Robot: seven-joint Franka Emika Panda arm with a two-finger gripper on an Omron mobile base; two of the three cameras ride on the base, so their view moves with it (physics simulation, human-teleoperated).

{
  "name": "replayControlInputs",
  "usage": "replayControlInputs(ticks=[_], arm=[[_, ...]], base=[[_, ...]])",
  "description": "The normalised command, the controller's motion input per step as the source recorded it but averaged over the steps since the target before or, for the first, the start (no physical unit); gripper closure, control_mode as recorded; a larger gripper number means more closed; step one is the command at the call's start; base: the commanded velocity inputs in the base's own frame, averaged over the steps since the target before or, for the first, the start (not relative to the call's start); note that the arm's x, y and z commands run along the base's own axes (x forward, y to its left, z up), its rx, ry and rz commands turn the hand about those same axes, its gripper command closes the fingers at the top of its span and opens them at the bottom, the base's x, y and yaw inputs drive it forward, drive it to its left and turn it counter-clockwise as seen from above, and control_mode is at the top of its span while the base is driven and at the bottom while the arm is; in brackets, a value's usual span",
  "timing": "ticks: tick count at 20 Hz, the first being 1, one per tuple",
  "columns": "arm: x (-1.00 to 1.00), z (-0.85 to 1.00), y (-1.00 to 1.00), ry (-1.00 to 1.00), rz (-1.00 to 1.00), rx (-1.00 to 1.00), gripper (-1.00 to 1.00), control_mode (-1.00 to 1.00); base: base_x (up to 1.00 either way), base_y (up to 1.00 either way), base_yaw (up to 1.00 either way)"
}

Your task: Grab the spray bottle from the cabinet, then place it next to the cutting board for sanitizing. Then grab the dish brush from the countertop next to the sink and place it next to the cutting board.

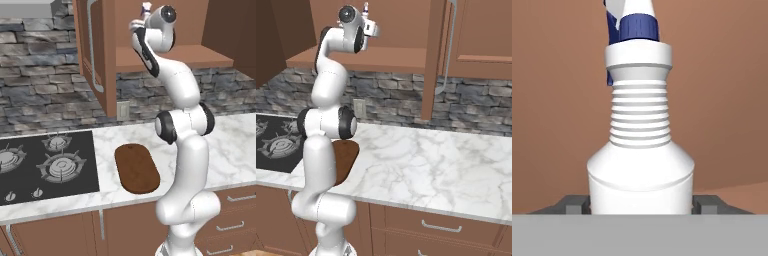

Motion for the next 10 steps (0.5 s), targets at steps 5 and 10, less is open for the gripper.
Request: replayControlInputs(ticks=[5,10], arm=[[-0.42,0.00,-0.01,0.02,-0.10,0.25,1.00,-1.00],[-0.72,-0.05,0.00,-0.01,-0.17,0.25,1.00,-1.00]], base=[[0.00,0.00,0.00],[0.00,0.00,0.00]])
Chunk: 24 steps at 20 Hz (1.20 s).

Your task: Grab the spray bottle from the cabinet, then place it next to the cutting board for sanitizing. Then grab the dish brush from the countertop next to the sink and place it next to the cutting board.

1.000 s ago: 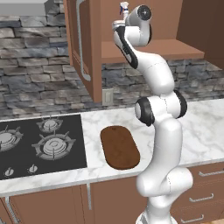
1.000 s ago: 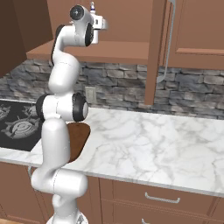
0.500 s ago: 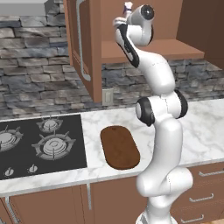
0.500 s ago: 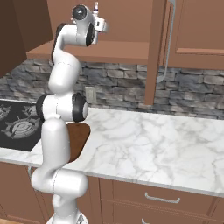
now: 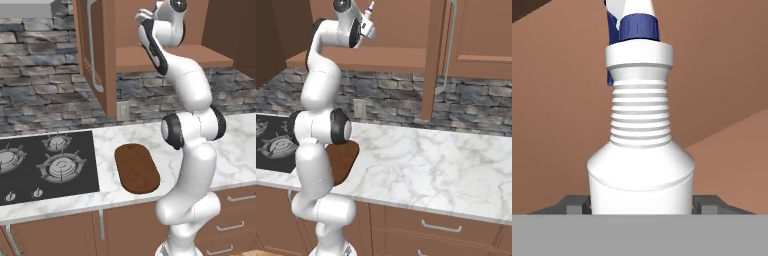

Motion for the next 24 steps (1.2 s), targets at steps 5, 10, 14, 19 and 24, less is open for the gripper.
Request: replayControlInputs(ticks=[5,10,14,19,24], arm=[[-1.00,-0.65,0.00,-0.20,-0.28,0.27,1.00,-1.00],[-1.00,-0.33,0.00,-0.30,-0.25,0.32,1.00,-1.00],[-1.00,0.49,0.00,-0.26,-0.10,0.17,1.00,-1.00],[-1.00,0.52,-0.04,-0.10,-0.04,0.20,1.00,-1.00],[-1.00,0.01,-0.30,0.00,-0.02,0.07,1.00,-1.00]], base=[[0.00,0.00,0.00],[0.00,0.00,0.00],[0.00,0.00,0.00],[0.00,0.00,0.00],[0.00,0.00,0.00]])
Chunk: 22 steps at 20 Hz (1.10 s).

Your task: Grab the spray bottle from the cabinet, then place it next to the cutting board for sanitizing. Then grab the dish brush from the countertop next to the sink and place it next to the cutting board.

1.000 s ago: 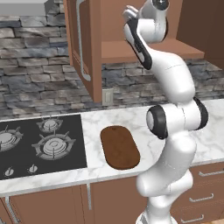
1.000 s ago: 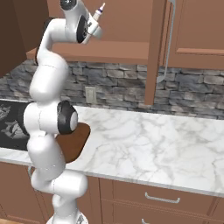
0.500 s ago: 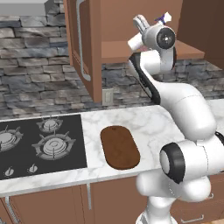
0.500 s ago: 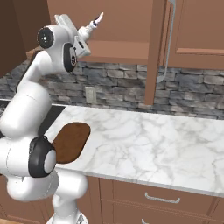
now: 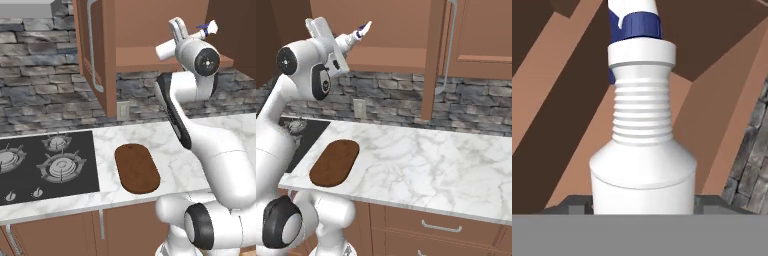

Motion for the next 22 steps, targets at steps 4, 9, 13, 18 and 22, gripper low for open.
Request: replayControlInputs(ticks=[4,9,13,18,22], arm=[[-1.00,0.00,-0.33,0.00,-0.03,0.03,1.00,-1.00],[-1.00,-0.36,-0.17,0.09,-0.03,-0.02,1.00,-1.00],[-0.94,-0.80,0.00,0.33,0.00,-0.09,1.00,-1.00],[-0.99,-0.71,0.02,-0.06,0.00,-0.23,1.00,-1.00],[-0.79,-0.76,0.05,-0.05,0.00,-0.29,1.00,-1.00]], base=[[0.00,0.00,0.00],[0.00,0.00,0.00],[0.00,0.00,0.00],[0.00,0.00,0.00],[0.00,0.00,0.00]])
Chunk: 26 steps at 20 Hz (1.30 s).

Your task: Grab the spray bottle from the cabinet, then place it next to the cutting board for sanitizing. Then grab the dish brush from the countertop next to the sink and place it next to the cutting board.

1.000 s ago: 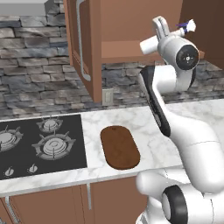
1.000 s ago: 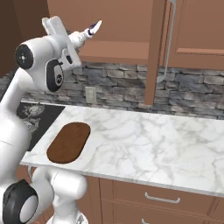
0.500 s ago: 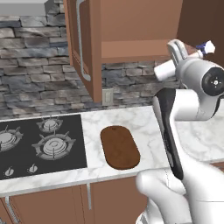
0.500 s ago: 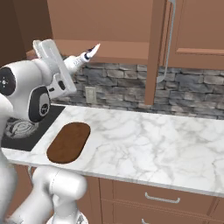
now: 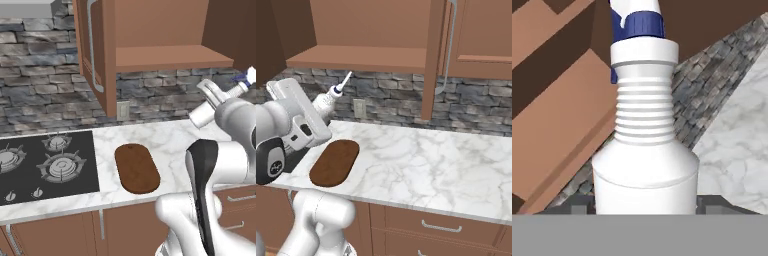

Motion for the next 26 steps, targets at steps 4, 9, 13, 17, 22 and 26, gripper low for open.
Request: replayControlInputs(ticks=[4,9,13,17,22,26], arm=[[-0.19,-0.90,0.08,0.00,0.00,-0.33,1.00,-1.00],[0.02,-0.93,0.00,-0.02,0.02,-0.35,1.00,-1.00],[0.35,-0.95,-0.04,-0.01,0.19,-0.10,1.00,-1.00],[0.64,-1.00,-0.02,0.00,0.29,-0.08,1.00,-1.00],[0.46,-0.93,-0.07,-0.07,0.27,-0.21,1.00,-1.00],[0.66,-0.95,-0.15,-0.08,0.34,-0.12,1.00,-1.00]], base=[[0.00,0.00,0.00],[0.00,0.00,0.00],[0.00,0.00,0.00],[0.00,0.00,0.00],[0.00,0.00,0.00],[0.00,0.00,0.00]])
